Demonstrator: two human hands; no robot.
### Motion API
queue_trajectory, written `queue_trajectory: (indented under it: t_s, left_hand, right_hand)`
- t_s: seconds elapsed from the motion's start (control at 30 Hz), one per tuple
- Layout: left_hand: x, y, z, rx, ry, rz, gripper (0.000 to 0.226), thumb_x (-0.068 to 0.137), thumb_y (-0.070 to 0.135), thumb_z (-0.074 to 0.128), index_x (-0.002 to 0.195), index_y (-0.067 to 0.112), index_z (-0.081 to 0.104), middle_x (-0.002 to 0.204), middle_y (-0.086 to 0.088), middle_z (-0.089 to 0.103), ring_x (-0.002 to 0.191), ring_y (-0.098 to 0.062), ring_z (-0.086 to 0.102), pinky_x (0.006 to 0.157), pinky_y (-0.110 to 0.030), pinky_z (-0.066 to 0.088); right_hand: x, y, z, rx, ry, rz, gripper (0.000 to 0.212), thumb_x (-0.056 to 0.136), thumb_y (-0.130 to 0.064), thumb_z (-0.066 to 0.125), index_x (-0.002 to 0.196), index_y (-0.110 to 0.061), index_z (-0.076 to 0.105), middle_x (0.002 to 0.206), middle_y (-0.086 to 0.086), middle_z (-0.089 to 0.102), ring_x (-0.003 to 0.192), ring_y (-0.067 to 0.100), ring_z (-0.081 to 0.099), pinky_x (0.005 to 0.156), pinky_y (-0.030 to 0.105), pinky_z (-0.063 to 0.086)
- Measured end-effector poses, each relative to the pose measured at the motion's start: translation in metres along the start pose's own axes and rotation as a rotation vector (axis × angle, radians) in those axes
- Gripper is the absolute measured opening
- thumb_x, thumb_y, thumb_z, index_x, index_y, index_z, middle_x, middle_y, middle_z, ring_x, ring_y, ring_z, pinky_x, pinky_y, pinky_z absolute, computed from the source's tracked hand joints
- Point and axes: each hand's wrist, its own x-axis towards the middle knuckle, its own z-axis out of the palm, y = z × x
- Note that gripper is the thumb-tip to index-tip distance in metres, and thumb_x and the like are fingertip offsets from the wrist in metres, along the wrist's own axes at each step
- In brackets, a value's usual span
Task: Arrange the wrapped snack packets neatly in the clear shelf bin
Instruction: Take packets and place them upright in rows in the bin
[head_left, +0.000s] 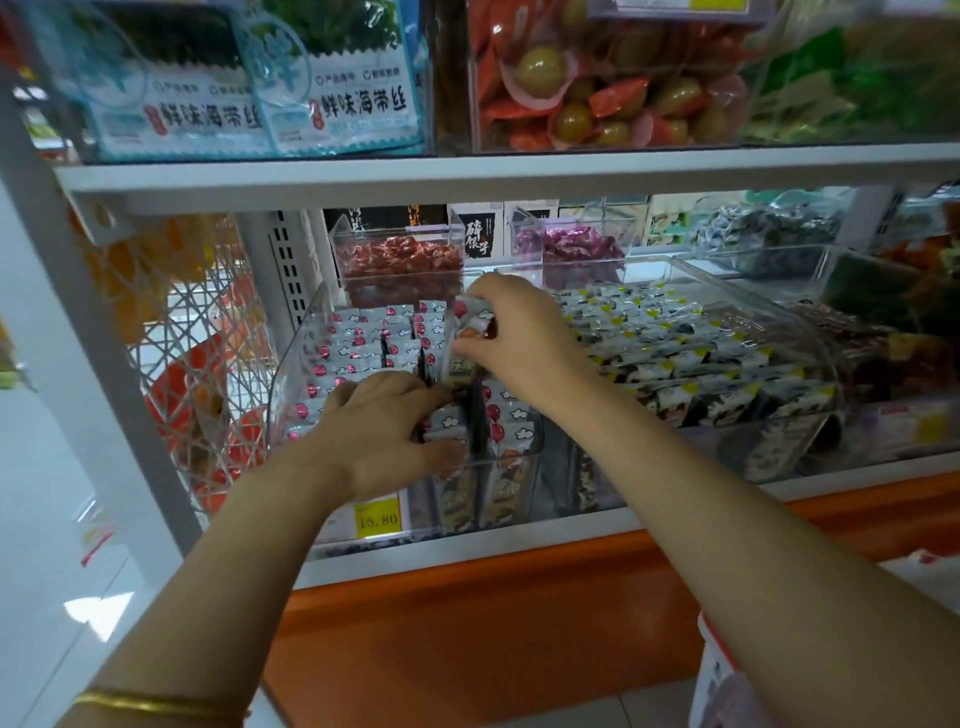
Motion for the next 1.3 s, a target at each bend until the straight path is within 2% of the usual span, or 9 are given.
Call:
queue_trajectory:
  t_s: [0.13,0.2,0.27,0.43,0.6,0.7,0.83,1.07,1.3]
  left_hand:
    - [-0.004,0.001,0.002,0.019,0.076,0.013,0.060,0.083,0.063,0.044,0.135,0.032,0.040,0.123,0.006,0.045,0.128,-0.017,0.032,0.110,-0.050,0.017]
    - [-0.007,0.000,0.000,0.029,0.109,0.015,0.060,0.081,0.065,0.043,0.130,0.032,0.043,0.122,0.006,0.047,0.127,-0.018,0.034,0.110,-0.053,0.018]
    - [-0.010,-0.004,-0.004,0.046,0.134,-0.003,0.063,0.079,0.069,0.039,0.128,0.031,0.046,0.130,0.007,0.045,0.130,-0.016,0.030,0.112,-0.054,0.015]
    - [-0.013,-0.011,-0.001,0.063,0.076,-0.064,0.081,0.079,0.074,0.029,0.144,0.026,0.030,0.153,0.007,0.025,0.143,-0.012,0.009,0.115,-0.053,0.001]
    - [-0.012,-0.011,0.007,0.026,0.030,-0.045,0.080,0.083,0.071,0.029,0.148,0.026,0.019,0.157,0.007,0.014,0.144,-0.011,0.003,0.113,-0.054,-0.003]
    - [-0.013,-0.011,0.005,0.007,0.051,-0.043,0.081,0.081,0.072,0.028,0.147,0.025,0.023,0.156,0.007,0.017,0.144,-0.012,0.006,0.114,-0.053,0.000]
    - [-0.013,-0.013,-0.001,-0.008,0.068,-0.051,0.079,0.083,0.070,0.033,0.146,0.023,0.026,0.155,0.004,0.022,0.143,-0.017,0.012,0.116,-0.051,0.008]
    - [-0.015,-0.020,-0.006,-0.071,0.107,-0.073,0.077,0.084,0.064,0.040,0.147,0.023,0.024,0.155,0.002,0.021,0.142,-0.017,0.013,0.117,-0.044,0.013]
    - [-0.016,-0.020,-0.009,-0.127,0.132,-0.085,0.069,0.088,0.054,0.046,0.145,0.018,0.029,0.153,-0.002,0.028,0.140,-0.020,0.019,0.114,-0.040,0.019]
  right_hand:
    - [0.020,-0.004,0.014,-0.159,-0.213,0.010,0.037,0.083,-0.022,0.070,0.115,-0.008,0.057,0.114,0.009,0.056,0.101,0.023,0.053,0.076,0.028,0.037]
    - [0.024,-0.005,0.017,-0.229,-0.317,-0.002,0.014,0.087,-0.025,0.064,0.091,-0.011,0.060,0.094,0.005,0.060,0.085,0.020,0.055,0.075,0.031,0.040]
    - [0.026,-0.004,0.020,-0.416,-0.462,-0.052,0.019,0.093,-0.024,0.053,0.081,-0.012,0.062,0.082,0.002,0.060,0.078,0.019,0.054,0.075,0.033,0.040]
    - [0.034,-0.005,0.018,-0.609,-0.686,-0.077,0.035,0.094,-0.009,0.044,0.123,-0.022,0.059,0.127,0.005,0.057,0.115,0.025,0.050,0.094,0.037,0.041]
    - [0.035,-0.005,0.015,-0.606,-0.720,-0.127,0.046,0.091,0.002,0.039,0.124,-0.023,0.058,0.131,0.004,0.054,0.122,0.024,0.044,0.100,0.041,0.033]
    - [0.039,-0.003,0.015,-0.564,-0.699,-0.102,0.042,0.090,0.003,0.040,0.121,-0.017,0.061,0.129,0.005,0.057,0.111,0.024,0.053,0.082,0.032,0.039]
    - [0.050,0.001,0.016,-0.479,-0.662,-0.045,0.038,0.088,0.007,0.043,0.112,-0.012,0.066,0.125,0.006,0.061,0.108,0.023,0.058,0.088,0.033,0.048]
    - [0.065,0.004,0.033,-0.471,-0.448,-0.029,0.021,0.089,0.000,0.049,0.100,-0.006,0.066,0.108,0.011,0.065,0.099,0.027,0.060,0.085,0.035,0.049]
    - [0.066,0.008,0.048,-0.497,-0.581,-0.012,0.014,0.086,-0.002,0.053,0.095,-0.003,0.063,0.110,0.016,0.061,0.101,0.030,0.058,0.080,0.033,0.045]
